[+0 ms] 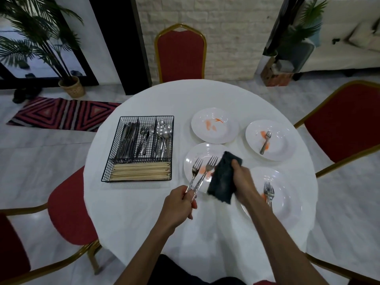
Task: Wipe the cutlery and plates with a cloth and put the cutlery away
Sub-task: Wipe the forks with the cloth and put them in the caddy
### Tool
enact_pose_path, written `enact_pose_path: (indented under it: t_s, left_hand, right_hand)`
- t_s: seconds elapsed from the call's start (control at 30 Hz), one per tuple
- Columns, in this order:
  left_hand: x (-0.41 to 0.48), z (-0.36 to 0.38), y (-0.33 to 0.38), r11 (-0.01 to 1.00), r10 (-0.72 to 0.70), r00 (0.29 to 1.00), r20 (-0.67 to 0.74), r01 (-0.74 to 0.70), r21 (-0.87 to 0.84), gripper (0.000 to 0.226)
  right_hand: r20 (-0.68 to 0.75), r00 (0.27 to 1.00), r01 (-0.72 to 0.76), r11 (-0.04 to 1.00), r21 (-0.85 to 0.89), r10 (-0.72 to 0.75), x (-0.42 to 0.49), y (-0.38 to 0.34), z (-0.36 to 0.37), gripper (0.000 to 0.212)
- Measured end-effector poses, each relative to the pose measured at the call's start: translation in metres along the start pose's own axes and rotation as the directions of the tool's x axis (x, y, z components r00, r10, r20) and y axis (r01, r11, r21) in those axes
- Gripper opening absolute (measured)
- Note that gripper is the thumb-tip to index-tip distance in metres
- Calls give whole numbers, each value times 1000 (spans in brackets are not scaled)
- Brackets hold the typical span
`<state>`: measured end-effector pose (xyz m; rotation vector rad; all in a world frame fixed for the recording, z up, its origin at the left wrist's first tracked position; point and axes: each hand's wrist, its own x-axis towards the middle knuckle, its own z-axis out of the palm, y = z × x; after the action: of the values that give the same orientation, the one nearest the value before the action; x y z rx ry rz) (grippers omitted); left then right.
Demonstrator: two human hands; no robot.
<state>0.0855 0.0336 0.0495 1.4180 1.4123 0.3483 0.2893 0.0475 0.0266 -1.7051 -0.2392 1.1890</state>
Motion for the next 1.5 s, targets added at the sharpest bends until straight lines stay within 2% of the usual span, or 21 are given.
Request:
enact_pose_path:
  t_s: [0.1,0.2,0.3,0.37,0.47,0.57,0.63,0.67,0.77,0.83,0.93,1.0,1.07,1.17,1.27,1.4,1.5]
  left_hand:
    - [3,9,6,999,29,999,45,-28,-14,28]
    - [4,14,10,999,18,995,94,-15,-28,33]
    - [11,10,8,1000,-22,999,49,22,-18,40]
    - [17,8,8,998,-58,997,51,60,-25,39]
    - [22,4,16,997,-69,985,161,76,-33,31]
    - [25,-16,19,980,-80,938,338,12,200,33]
    - [26,-39,17,949,-105,937,332,-5,315,35]
    - [28,-50,17,958,-82,962,259,4,288,34]
    - [41,-62,23,1000,28,999,-16,-28,3,30]
    - [46,-52,30,992,45,997,-69,-52,-111,30]
    - [52,-50,23,959,-34,988,-151,-10,-283,28]
    - [58,-70,17,891,-143,964,-225,27,-453,22]
    - [63,-85,10,846,-195,933,-302,4,-533,18]
    - [64,-79,0,855,-193,952,-237,44,-517,22]
    - [72,-79,-15,781,-289,951,-114,165,-602,18]
    - [99,-106,-34,697,-398,905,-148,193,-691,13]
    - [125,-135,-44,706,-398,900,-179,176,-686,15]
  right_hand:
    - [145,989,-6,998,-65,16,-24,24,29,50]
    - [209,978,3,999,44,-12,-40,23,37,35]
    - [283,959,-31,996,84,6,-38,19,35,32]
    - [352,935,-51,998,29,37,-43,18,36,34]
    - [377,926,9,999,-43,8,-47,21,41,31]
    - [344,938,38,999,-7,-34,-50,18,41,26]
    - [356,933,66,997,-42,-47,-53,12,38,26]
    - [386,921,76,995,-63,-46,-55,9,36,26]
    - [528,849,97,985,-144,-7,-64,2,38,27]
    - [587,810,113,976,-185,18,-71,2,47,30]
    - [602,798,128,968,-217,29,-76,8,56,29]
    - [615,787,147,952,-269,52,-75,12,61,27]
    - [606,793,151,943,-295,63,-72,16,73,24]
    - [544,839,187,937,-297,5,-66,18,106,22]
    - [528,849,200,925,-323,1,-60,22,137,22]
    - [570,815,141,921,-362,99,-51,36,161,23]
    - [553,820,105,910,-400,149,-40,48,172,21]
